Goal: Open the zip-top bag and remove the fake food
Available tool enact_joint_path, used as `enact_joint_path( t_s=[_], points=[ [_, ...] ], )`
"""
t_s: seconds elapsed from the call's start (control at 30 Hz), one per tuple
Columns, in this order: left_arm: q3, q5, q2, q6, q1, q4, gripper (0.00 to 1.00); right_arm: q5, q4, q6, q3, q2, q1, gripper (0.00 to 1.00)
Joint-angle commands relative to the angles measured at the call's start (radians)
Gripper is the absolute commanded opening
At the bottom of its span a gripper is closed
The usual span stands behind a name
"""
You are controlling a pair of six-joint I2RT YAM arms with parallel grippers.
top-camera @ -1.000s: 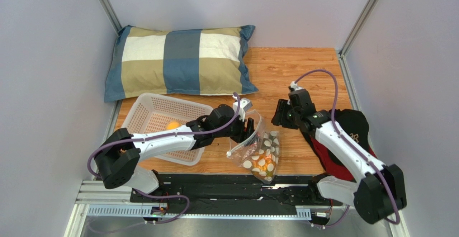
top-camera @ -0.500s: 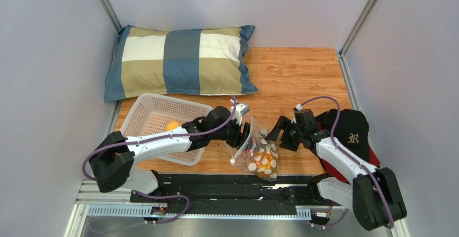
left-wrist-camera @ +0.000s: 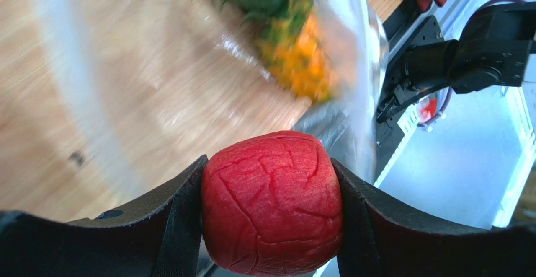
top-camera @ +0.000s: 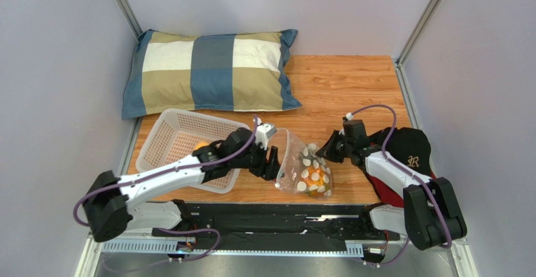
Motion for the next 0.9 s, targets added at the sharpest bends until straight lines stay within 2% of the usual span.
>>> enact_joint_path(
  t_s=[0.0,0.07,0.1,0.23,0.27,0.3,0.37,0.4,0.47,0.6,0.67,0.77,0.83,0.87],
  points=[
    [-0.054,-0.162,-0.246,-0.036,0.006,-0.172,0.0,0.119,-0.039,-0.101,0.06,0.034,-0.039,0.0],
    [-0.064,-0.281,-0.367,-0.056,0.009,-0.293,0.0,0.116,-0.045,-0.116,0.07,0.045,-0.041,0.0],
    [-0.071,-0.416,-0.403,-0.091,0.012,-0.331,0.0,0.11,-0.048,-0.125,0.077,0.048,-0.041,0.0],
    [-0.081,-0.644,-0.521,-0.186,0.069,-0.463,0.0,0.085,-0.086,-0.164,0.116,0.074,-0.041,0.02],
    [-0.084,-0.672,-0.536,-0.196,0.09,-0.483,0.0,0.084,-0.111,-0.171,0.125,0.077,-0.036,0.16],
    [-0.089,-0.727,-0.533,-0.217,0.139,-0.49,0.0,0.093,-0.129,-0.181,0.134,0.073,-0.033,0.26],
    [-0.092,-0.734,-0.498,-0.225,0.225,-0.5,0.0,0.13,-0.197,-0.204,0.169,0.056,-0.001,0.49],
    [-0.092,-0.702,-0.48,-0.23,0.311,-0.497,0.0,0.174,-0.227,-0.213,0.183,0.027,0.015,0.55],
    [-0.08,-0.622,-0.425,-0.227,0.377,-0.508,0.0,0.223,-0.336,-0.233,0.247,-0.002,0.057,0.66],
    [-0.107,-0.717,-0.427,-0.384,0.402,-0.597,0.0,0.447,-0.519,-0.253,0.372,-0.107,0.145,0.82],
    [-0.138,-0.731,-0.466,-0.411,0.408,-0.611,0.0,0.473,-0.583,-0.259,0.433,-0.153,0.202,0.88],
    [-0.17,-0.726,-0.48,-0.446,0.422,-0.611,0.0,0.432,-0.631,-0.247,0.506,-0.183,0.274,0.9],
    [-0.17,-0.735,-0.461,-0.498,0.431,-0.652,0.16,0.432,-0.639,-0.242,0.539,-0.19,0.335,0.92],
    [-0.166,-0.755,-0.431,-0.515,0.439,-0.672,0.3,0.435,-0.64,-0.241,0.554,-0.181,0.404,0.96]
  ],
)
